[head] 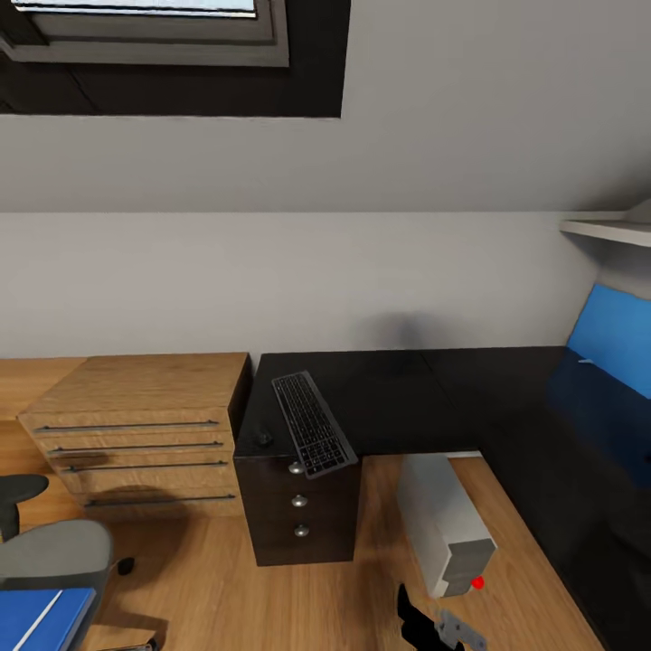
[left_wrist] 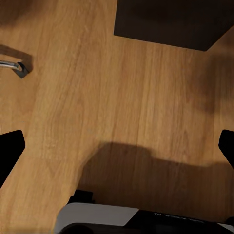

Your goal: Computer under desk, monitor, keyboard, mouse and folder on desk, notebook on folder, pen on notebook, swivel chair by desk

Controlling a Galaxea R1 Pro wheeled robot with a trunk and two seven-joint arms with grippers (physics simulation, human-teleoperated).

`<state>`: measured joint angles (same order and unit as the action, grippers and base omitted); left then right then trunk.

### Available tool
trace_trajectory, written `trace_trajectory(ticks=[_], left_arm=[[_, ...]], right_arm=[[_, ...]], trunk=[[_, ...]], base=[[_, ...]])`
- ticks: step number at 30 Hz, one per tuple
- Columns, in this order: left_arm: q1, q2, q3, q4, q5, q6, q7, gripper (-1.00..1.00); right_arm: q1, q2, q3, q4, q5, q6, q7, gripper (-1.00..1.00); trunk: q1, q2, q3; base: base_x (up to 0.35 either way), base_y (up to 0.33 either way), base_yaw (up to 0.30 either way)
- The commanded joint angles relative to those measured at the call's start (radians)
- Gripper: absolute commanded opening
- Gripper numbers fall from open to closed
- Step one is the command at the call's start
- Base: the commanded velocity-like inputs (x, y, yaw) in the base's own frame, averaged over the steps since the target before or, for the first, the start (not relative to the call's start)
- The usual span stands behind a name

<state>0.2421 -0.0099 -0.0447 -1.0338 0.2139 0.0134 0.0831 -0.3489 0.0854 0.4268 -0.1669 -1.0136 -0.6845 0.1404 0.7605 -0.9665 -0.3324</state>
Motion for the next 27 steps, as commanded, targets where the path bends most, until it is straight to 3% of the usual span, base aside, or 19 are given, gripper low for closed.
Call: trace_trajectory(ticks=[1, 4, 22, 25, 27], left_arm=[[0.000, 0.001, -0.003, -0.001, 0.010, 0.002, 0.007, 1.00], [0.000, 0.001, -0.003, 0.008, 0.013, 0.002, 0.007, 1.00], [-0.004, 0.000, -0.003, 0.088, 0.015, 0.003, 0.008, 1.00], [-0.006, 0.001, -0.003, 0.092, 0.015, 0.003, 0.009, 1.00], [-0.007, 0.001, -0.002, 0.094, 0.015, 0.003, 0.009, 1.00]], right_arm=[[-0.001, -0.004, 0.005, 0.007, -0.006, -0.014, 0.007, 1.00], [-0.001, -0.023, 0.006, 0.026, 0.005, -0.039, 0.007, 1.00], [-0.001, -0.032, 0.012, 0.042, 0.018, -0.114, 0.011, 1.00], [-0.001, -0.030, 0.030, 0.052, 0.019, -0.122, 0.011, 1.00], [-0.001, -0.029, 0.064, 0.058, 0.019, -0.126, 0.010, 1.00]], trunk=[[-0.004, 0.007, 0.002], [-0.015, 0.028, 0.012], [-0.084, 0.154, 0.068], [-0.096, 0.175, 0.077], [-0.103, 0.189, 0.084]], base=[[0.000, 0.000, 0.000], [0.000, 0.000, 0.000], [0.000, 0.000, 0.000], [0.000, 0.000, 0.000], [0.000, 0.000, 0.000]])
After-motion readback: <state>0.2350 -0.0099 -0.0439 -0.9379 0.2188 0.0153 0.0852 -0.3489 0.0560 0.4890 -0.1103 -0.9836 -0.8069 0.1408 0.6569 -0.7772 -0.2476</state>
